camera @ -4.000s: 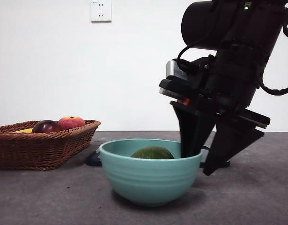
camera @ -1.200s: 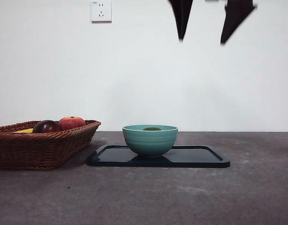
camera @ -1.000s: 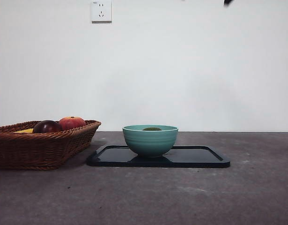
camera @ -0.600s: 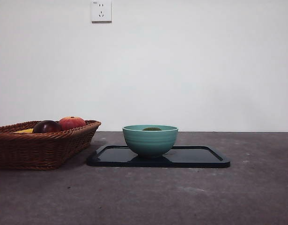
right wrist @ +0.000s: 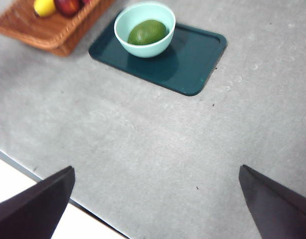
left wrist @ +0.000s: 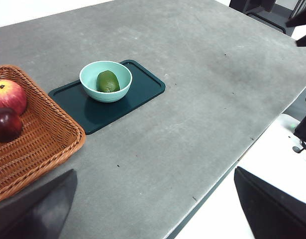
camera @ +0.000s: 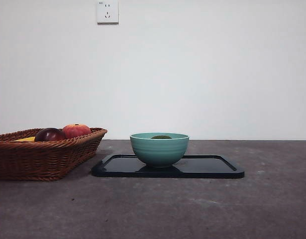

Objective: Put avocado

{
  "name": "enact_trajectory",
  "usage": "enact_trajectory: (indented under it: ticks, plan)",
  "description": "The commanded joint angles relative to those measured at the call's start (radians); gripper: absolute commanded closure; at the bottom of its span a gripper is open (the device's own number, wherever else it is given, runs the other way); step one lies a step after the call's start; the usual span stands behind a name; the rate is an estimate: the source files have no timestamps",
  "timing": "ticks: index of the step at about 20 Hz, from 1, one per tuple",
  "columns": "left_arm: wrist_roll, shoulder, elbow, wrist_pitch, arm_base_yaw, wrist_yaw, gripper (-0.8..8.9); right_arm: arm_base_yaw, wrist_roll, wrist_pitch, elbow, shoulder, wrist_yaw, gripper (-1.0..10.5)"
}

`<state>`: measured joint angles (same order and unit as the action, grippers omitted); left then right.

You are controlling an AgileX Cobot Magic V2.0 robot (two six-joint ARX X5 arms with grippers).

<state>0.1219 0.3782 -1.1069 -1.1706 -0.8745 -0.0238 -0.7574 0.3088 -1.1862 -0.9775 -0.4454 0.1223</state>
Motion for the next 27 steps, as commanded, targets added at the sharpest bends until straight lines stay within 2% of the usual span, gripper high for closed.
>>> enact_trajectory:
  ticks: [1,4,8,15,16,17,18,19,20,21,27]
  plan:
    - [0.000,0.002,-0.009,0.011,-0.008,-0.003,3.14,-0.009,0.024,-0.003,0.009,0.050,-0.003,3.6]
    - [0.002,0.002,-0.009,0.011,-0.008,-0.003,3.14,-0.009,0.024,-0.022,0.009,0.085,-0.016,3.6]
    - [0.002,0.002,-0.009,0.011,-0.008,-0.003,3.14,-0.009,0.025,-0.037,0.009,0.089,-0.074,3.6]
    - [0.002,0.002,-0.009,0.011,-0.008,-0.003,3.28,-0.009,0.024,-0.032,0.009,0.089,-0.070,3.6]
    - [0.002,0.002,-0.009,0.010,-0.008,-0.003,3.71,-0.009,0.024,-0.030,0.009,0.089,-0.070,3.6]
    - [0.002,0.002,-0.009,0.010,-0.008,-0.003,4.66,-0.009,0.024,-0.028,0.009,0.089,-0.070,3.8]
    - [0.002,0.002,-0.009,0.010,-0.008,-0.003,5.69,-0.009,0.024,-0.028,0.009,0.089,-0.070,4.7]
    - [0.002,0.002,-0.009,0.010,-0.008,-0.003,7.13,-0.009,0.024,-0.027,0.009,0.089,-0.070,6.7]
    - [0.002,0.002,-0.009,0.010,-0.008,-0.003,8.16,-0.009,0.024,-0.026,0.009,0.089,-0.069,8.7]
    - [0.002,0.002,-0.009,0.011,-0.008,-0.003,8.07,-0.009,0.024,-0.025,0.009,0.089,-0.069,9.4]
    - [0.002,0.002,-0.009,0.011,-0.008,-0.003,8.07,-0.009,0.024,-0.016,0.009,0.089,-0.069,9.4]
